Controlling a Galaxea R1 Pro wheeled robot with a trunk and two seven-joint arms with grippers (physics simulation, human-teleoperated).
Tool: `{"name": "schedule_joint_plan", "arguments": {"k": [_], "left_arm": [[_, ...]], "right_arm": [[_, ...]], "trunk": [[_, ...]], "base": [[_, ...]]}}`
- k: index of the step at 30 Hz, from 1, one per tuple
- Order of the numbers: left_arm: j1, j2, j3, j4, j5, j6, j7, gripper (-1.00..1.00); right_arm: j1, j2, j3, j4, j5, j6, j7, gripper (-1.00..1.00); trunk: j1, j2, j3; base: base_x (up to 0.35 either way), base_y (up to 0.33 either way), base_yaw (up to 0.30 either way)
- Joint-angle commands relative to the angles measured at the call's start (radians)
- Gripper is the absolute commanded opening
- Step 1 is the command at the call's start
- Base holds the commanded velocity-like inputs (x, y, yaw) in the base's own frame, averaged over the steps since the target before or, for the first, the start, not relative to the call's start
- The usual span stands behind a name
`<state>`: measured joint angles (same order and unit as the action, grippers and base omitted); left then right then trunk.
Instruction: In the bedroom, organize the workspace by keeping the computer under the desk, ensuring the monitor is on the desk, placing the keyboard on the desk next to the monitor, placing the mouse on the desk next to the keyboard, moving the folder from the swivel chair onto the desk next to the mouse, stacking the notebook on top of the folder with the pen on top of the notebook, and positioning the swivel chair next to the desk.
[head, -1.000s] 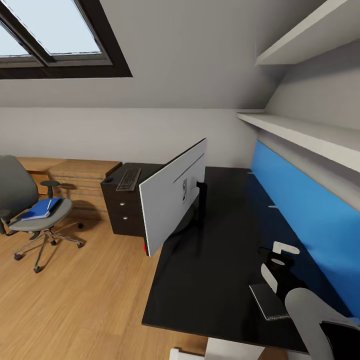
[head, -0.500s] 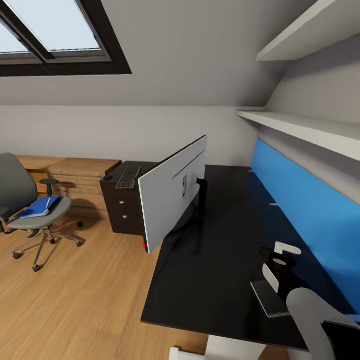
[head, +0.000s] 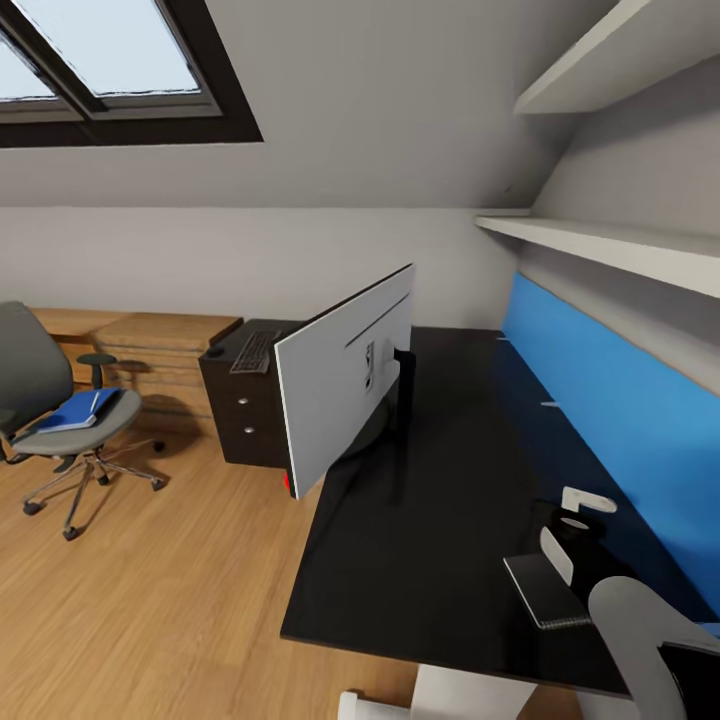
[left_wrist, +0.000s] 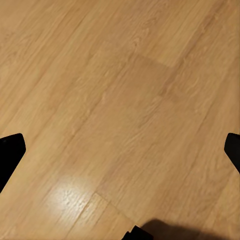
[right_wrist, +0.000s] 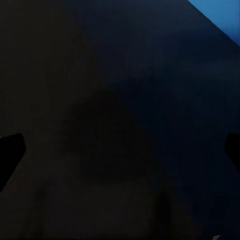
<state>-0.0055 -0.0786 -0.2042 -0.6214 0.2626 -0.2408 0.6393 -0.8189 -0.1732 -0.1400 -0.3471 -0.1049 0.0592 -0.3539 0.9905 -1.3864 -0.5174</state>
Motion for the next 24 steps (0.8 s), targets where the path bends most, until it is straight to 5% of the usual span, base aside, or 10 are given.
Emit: {"name": "schedule_joint_plan", "arguments": {"k": [1,24], "left_arm": [[-0.001,0.001,-0.006,0.0,0.01,-0.006,0.005,1.0],[-0.001,0.001,-0.008,0.0,0.01,-0.005,0.005,1.0]], "right_arm": [[0.0,-0.001,0.002,-0.002,-0.009,0.01,-0.002,1.0],[0.0,-0.002,0.002,-0.003,-0.01,0.024,0.004,1.0]], "trunk": [[0.004,-0.008,-0.004],[0.092,-0.169,-0.076]], "base": [[0.0,0.0,0.0],[0.0,0.0,0.0]]}}
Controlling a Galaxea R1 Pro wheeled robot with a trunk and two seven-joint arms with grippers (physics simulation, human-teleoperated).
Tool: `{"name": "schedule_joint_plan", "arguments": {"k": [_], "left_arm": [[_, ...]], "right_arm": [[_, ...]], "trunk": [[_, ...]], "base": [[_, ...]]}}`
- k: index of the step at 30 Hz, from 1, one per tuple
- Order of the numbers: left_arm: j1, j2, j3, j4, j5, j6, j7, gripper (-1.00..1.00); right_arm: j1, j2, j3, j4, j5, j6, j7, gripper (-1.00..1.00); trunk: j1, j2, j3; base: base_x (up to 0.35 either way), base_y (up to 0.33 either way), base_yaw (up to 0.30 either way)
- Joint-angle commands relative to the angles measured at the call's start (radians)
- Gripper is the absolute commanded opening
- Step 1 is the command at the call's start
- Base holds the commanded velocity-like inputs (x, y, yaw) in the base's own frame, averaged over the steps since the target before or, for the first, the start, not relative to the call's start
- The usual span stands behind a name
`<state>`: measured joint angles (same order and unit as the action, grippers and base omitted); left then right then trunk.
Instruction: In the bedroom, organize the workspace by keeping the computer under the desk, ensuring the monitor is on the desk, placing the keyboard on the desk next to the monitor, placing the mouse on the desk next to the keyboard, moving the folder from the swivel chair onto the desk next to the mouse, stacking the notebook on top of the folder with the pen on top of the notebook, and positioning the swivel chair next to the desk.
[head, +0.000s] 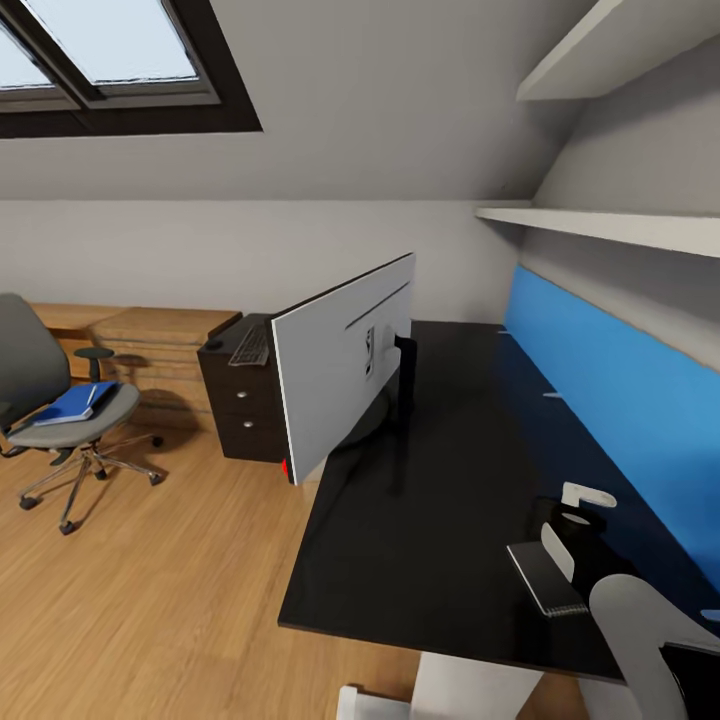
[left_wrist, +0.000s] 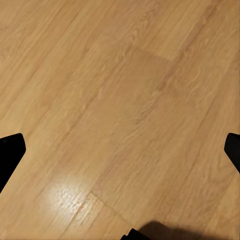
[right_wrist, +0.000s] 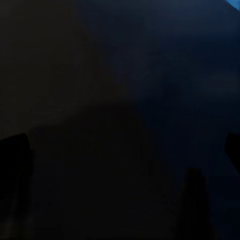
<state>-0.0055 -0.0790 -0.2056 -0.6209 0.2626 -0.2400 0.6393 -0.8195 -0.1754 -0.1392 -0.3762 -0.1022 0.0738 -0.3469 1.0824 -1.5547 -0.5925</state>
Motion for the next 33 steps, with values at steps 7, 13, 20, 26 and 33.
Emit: {"name": "schedule_joint_plan", "arguments": {"k": [7,13,20,26,33], "left_arm": [[-0.001,0.001,-0.008,0.0,0.01,-0.006,0.005,1.0],[-0.001,0.002,-0.01,0.0,0.009,-0.006,0.005,1.0],[-0.001,0.002,-0.009,0.002,0.008,-0.007,0.005,1.0],[-0.001,0.002,-0.009,0.004,0.007,-0.007,0.005,1.0],[-0.001,0.002,-0.009,0.004,0.007,-0.007,0.005,1.0]], "right_arm": [[0.0,0.0,0.001,0.026,-0.013,0.012,-0.004,1.0],[0.0,0.0,0.001,0.026,-0.013,0.021,-0.004,1.0],[0.0,0.0,0.001,0.026,-0.013,0.022,-0.004,1.0],[0.0,0.0,0.001,0.026,-0.013,0.023,-0.004,1.0],[0.0,0.0,0.001,0.026,-0.013,0.023,-0.004,1.0]], "trunk": [[0.0,-0.001,-0.001],[0.0,-0.001,-0.001],[0.0,-0.001,-0.001],[0.0,-0.001,-0.001],[0.0,-0.001,-0.001]], "base": [[0.0,0.0,0.0],[0.0,0.0,0.0],[-0.005,0.0,0.0],[-0.161,0.0,0.0],[-0.124,0.0,0.0]]}}
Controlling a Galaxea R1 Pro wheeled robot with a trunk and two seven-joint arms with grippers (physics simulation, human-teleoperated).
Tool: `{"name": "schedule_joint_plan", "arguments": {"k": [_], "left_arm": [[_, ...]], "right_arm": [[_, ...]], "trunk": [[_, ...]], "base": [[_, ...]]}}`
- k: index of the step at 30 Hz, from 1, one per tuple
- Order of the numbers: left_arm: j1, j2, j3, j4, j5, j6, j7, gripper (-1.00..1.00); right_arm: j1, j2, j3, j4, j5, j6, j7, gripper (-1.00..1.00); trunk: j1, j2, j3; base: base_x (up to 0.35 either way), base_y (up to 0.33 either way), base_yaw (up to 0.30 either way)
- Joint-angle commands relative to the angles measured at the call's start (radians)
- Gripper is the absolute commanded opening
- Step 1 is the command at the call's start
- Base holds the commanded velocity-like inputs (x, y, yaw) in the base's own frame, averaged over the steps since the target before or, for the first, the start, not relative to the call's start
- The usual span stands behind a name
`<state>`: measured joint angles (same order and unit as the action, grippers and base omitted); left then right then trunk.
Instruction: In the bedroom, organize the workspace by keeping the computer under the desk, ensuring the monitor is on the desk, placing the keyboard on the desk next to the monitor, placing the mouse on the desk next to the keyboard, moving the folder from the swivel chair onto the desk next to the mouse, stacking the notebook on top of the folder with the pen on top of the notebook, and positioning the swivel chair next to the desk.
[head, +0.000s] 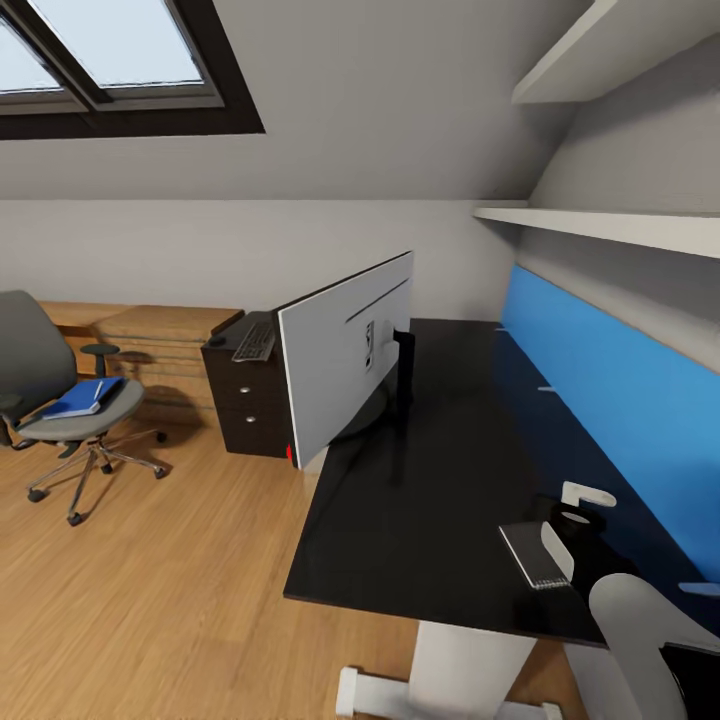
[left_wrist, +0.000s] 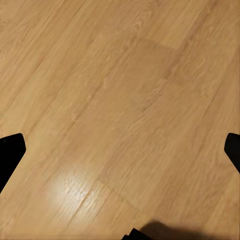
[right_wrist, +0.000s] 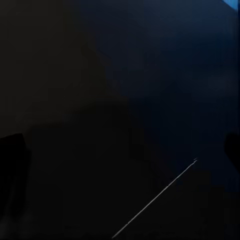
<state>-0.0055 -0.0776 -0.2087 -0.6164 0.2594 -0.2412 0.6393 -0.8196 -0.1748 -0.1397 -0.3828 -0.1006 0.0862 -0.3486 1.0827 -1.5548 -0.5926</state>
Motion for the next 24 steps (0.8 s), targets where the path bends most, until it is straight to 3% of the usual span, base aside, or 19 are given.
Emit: {"name": "schedule_joint_plan", "arguments": {"k": [1,24], "left_arm": [[-0.001,0.001,-0.007,0.0,0.011,-0.006,0.005,1.0],[-0.001,0.001,-0.008,0.0,0.01,-0.006,0.005,1.0]], "right_arm": [[0.0,0.0,0.002,0.033,-0.014,0.01,-0.003,1.0],[0.0,0.0,0.003,0.032,-0.013,0.009,-0.001,1.0]], "trunk": [[0.0,0.0,-0.001],[0.0,0.0,-0.001]], "base": [[-0.03,0.0,0.0],[-0.148,0.0,0.0]]}}
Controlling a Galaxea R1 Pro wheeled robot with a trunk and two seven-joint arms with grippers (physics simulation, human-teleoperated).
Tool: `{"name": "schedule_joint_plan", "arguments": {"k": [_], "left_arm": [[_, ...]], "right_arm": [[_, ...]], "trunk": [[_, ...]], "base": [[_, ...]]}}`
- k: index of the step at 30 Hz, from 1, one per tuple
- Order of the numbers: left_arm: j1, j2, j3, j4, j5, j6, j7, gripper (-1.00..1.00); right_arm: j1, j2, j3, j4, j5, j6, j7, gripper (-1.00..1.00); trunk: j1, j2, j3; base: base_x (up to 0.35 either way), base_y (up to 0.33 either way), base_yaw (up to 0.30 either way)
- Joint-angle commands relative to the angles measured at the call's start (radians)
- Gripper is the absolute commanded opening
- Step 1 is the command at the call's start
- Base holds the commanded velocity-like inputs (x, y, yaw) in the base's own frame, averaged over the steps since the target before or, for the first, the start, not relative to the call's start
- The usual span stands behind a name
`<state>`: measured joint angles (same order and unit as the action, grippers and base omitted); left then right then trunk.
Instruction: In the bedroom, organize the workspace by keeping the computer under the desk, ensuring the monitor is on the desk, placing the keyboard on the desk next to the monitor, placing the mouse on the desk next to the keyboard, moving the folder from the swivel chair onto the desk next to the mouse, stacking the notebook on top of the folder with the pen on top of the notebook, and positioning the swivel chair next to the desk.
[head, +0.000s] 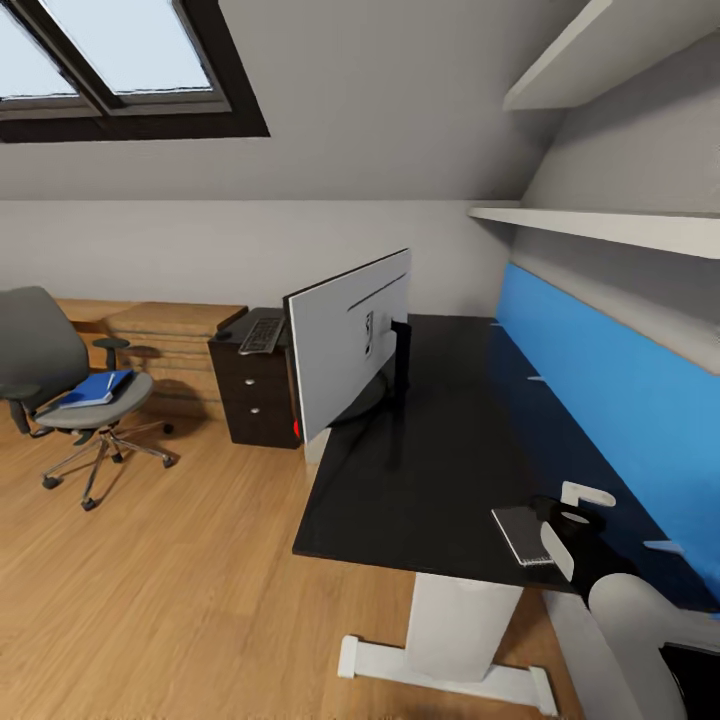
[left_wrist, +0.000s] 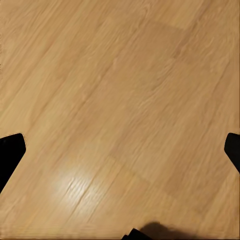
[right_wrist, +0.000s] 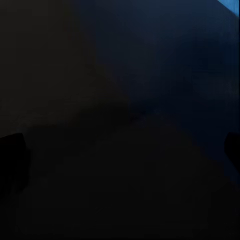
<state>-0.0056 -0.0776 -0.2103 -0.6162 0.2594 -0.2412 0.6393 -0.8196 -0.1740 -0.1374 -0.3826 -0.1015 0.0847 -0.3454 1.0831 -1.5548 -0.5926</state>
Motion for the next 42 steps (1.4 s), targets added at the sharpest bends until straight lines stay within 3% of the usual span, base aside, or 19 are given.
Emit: {"name": "schedule_joint_plan", "arguments": {"k": [1,15,42], "left_arm": [[-0.001,0.001,-0.006,0.0,0.011,-0.006,0.005,1.0],[-0.001,0.001,-0.005,0.0,0.01,-0.006,0.006,1.0],[-0.001,0.001,-0.003,0.0,0.011,-0.006,0.006,1.0]], "right_arm": [[0.0,0.0,0.001,0.032,-0.012,0.01,-0.004,1.0],[0.0,0.001,0.001,0.031,-0.012,0.01,-0.006,1.0],[0.0,0.001,0.001,0.031,-0.012,0.01,-0.007,1.0]], "trunk": [[0.0,0.0,-0.001],[0.0,0.0,-0.001],[0.0,0.0,-0.001]], "base": [[-0.236,0.0,0.0],[-0.181,0.0,0.0],[-0.036,0.0,0.0]]}}
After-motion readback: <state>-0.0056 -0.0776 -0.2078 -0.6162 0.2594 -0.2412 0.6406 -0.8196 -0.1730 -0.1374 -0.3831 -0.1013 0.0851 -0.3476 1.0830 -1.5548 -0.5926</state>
